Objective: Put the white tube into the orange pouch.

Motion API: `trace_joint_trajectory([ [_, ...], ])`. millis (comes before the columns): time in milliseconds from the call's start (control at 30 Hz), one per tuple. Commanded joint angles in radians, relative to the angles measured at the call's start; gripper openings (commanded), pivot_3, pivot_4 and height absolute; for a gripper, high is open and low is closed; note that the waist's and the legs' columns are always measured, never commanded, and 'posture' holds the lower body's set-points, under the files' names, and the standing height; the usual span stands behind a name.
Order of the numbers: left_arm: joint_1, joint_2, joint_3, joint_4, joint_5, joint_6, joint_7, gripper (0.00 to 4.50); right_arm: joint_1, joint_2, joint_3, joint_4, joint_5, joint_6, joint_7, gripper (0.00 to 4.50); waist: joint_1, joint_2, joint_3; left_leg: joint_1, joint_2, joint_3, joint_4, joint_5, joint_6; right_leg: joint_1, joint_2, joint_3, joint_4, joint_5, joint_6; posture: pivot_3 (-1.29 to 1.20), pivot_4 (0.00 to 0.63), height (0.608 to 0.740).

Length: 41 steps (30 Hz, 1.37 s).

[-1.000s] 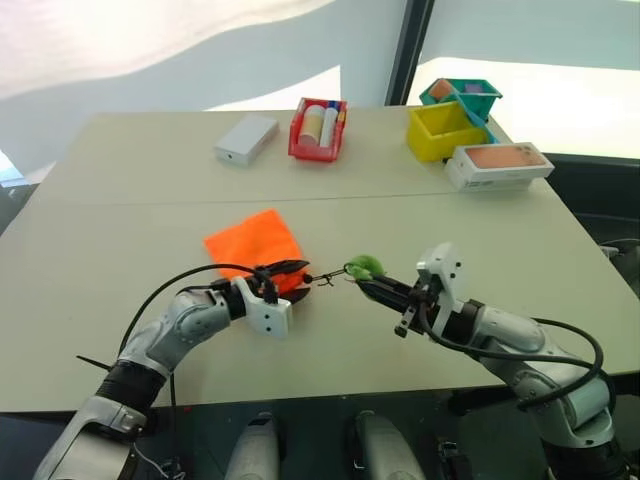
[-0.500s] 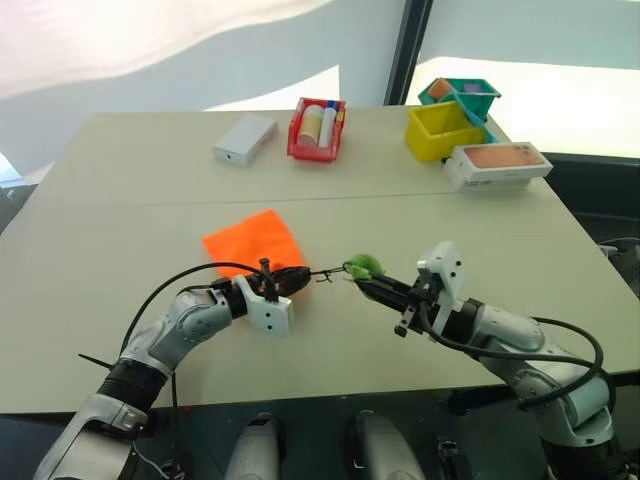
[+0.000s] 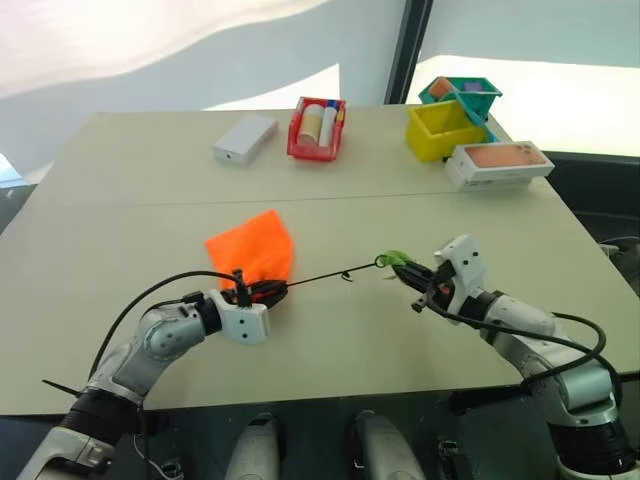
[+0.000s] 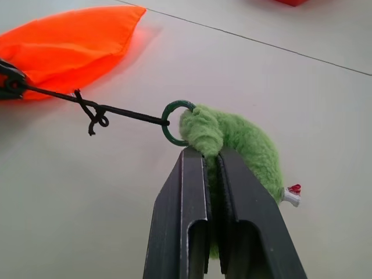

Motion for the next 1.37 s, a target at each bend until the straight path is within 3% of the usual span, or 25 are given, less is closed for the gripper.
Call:
trace_joint_trajectory([
  [33, 0.020, 0.021, 0.038, -0.028, -0.013, 0.026, -0.004, 0.18, -0.018, -0.013, -0.024, -0.001, -0.023, -0.031, 0.008, 0.00, 0.000, 0.000, 0.000, 0.000, 0.000, 0.000, -0.001, 0.000, 0.000, 0.000, 0.000, 0.000, -0.001, 0.000, 0.000, 0.00, 0.150, 0.740],
  [333, 0.055, 0.018, 0.048, -0.080, -0.107, 0.082, -0.057, 0.18, -0.023, -0.014, 0.045, -0.028, -0.047, -0.053, 0.077, 0.00, -0.002, 0.000, 0.000, 0.001, 0.000, 0.000, -0.004, 0.000, 0.000, 0.000, 0.002, 0.000, -0.003, 0.000, 0.000, 0.00, 0.150, 0.740],
  [400, 0.077, 0.006, 0.055, -0.121, -0.210, 0.137, -0.108, 1.20, -0.020, -0.031, 0.057, -0.029, -0.035, -0.039, 0.118, 0.00, -0.002, 0.000, 0.000, 0.001, 0.000, 0.001, -0.004, 0.000, 0.000, 0.000, 0.002, 0.000, -0.003, 0.000, 0.000, 0.00, 0.150, 0.740],
  [433, 0.090, 0.003, 0.057, -0.149, -0.272, 0.176, -0.142, 1.55, -0.016, -0.040, 0.062, -0.034, -0.026, -0.032, 0.140, 0.74, -0.001, 0.000, 0.000, 0.001, 0.000, 0.001, -0.004, 0.000, 0.000, 0.000, 0.002, 0.000, -0.003, 0.000, 0.000, 0.00, 0.150, 0.740],
  [500, 0.124, 0.014, 0.057, -0.218, -0.385, 0.237, -0.216, 2.49, -0.005, -0.049, 0.068, -0.049, -0.013, -0.027, 0.167, 1.52, -0.001, 0.000, 0.000, 0.001, 0.000, 0.001, -0.004, 0.000, 0.000, 0.000, 0.001, 0.000, -0.003, 0.000, 0.000, 0.00, 0.150, 0.740],
  [567, 0.166, 0.030, 0.073, -0.295, -0.482, 0.353, -0.263, 3.65, 0.004, -0.052, 0.069, -0.062, -0.010, -0.026, 0.178, 2.61, -0.001, 0.000, 0.000, 0.001, 0.001, 0.001, -0.004, 0.000, 0.000, 0.000, 0.001, 0.000, -0.004, 0.000, 0.000, 0.00, 0.150, 0.740],
  [633, 0.200, 0.037, 0.103, -0.349, -0.526, 0.403, -0.272, 4.50, 0.019, -0.054, 0.068, -0.074, -0.005, -0.026, 0.193, 3.66, -0.001, 0.000, 0.000, 0.001, 0.001, 0.001, -0.004, 0.000, 0.000, 0.000, 0.001, 0.000, -0.004, 0.000, 0.000, 0.00, 0.150, 0.740],
  [667, 0.219, 0.040, 0.122, -0.380, -0.557, 0.436, -0.273, 4.50, 0.030, -0.057, 0.069, -0.081, -0.005, -0.032, 0.204, 4.17, -0.001, 0.000, 0.000, 0.001, 0.001, 0.001, -0.004, 0.000, 0.000, 0.000, 0.001, 0.000, -0.004, 0.000, 0.000, 0.00, 0.150, 0.740],
  [800, 0.290, 0.035, 0.252, -0.509, -0.795, 0.705, -0.209, 4.50, 0.075, -0.053, 0.045, -0.085, 0.012, -0.057, 0.241, 4.17, -0.001, 0.000, 0.000, 0.001, 0.001, 0.001, -0.004, 0.000, 0.000, 0.001, 0.001, 0.000, -0.004, 0.000, 0.000, 0.00, 0.150, 0.740],
  [933, 0.317, 0.014, 0.432, -0.506, -0.981, 0.952, -0.078, 4.50, 0.096, -0.052, 0.001, -0.039, 0.028, -0.101, 0.275, 4.17, -0.002, 0.000, 0.000, 0.003, 0.001, 0.000, -0.003, 0.000, 0.000, 0.001, 0.002, 0.000, -0.004, -0.002, 0.003, 0.00, 0.150, 0.740],
  [1067, 0.329, -0.019, 0.553, -0.464, -1.030, 1.014, -0.030, 4.50, 0.082, -0.041, -0.036, 0.019, 0.025, -0.145, 0.280, 4.17, -0.002, 0.000, 0.000, 0.004, 0.000, 0.000, -0.003, 0.000, 0.000, 0.003, 0.002, 0.000, -0.004, -0.002, 0.003, 0.00, 0.150, 0.740],
  [1167, 0.326, -0.049, 0.640, -0.343, -0.960, 0.967, 0.030, 4.50, 0.056, -0.033, -0.050, 0.084, 0.009, -0.185, 0.282, 4.17, -0.003, 0.000, 0.000, 0.004, 0.000, 0.000, -0.004, 0.000, 0.000, 0.003, 0.003, 0.000, -0.005, -0.002, 0.003, 0.00, 0.150, 0.740],
  [1367, 0.316, -0.075, 0.663, -0.238, -0.877, 0.906, 0.037, 4.50, 0.027, -0.018, -0.039, 0.121, 0.006, -0.211, 0.277, 4.17, 0.001, 0.000, 0.000, 0.004, 0.000, 0.000, -0.004, 0.000, 0.000, 0.003, 0.002, 0.000, -0.006, 0.000, 0.000, 0.00, 0.150, 0.740],
])
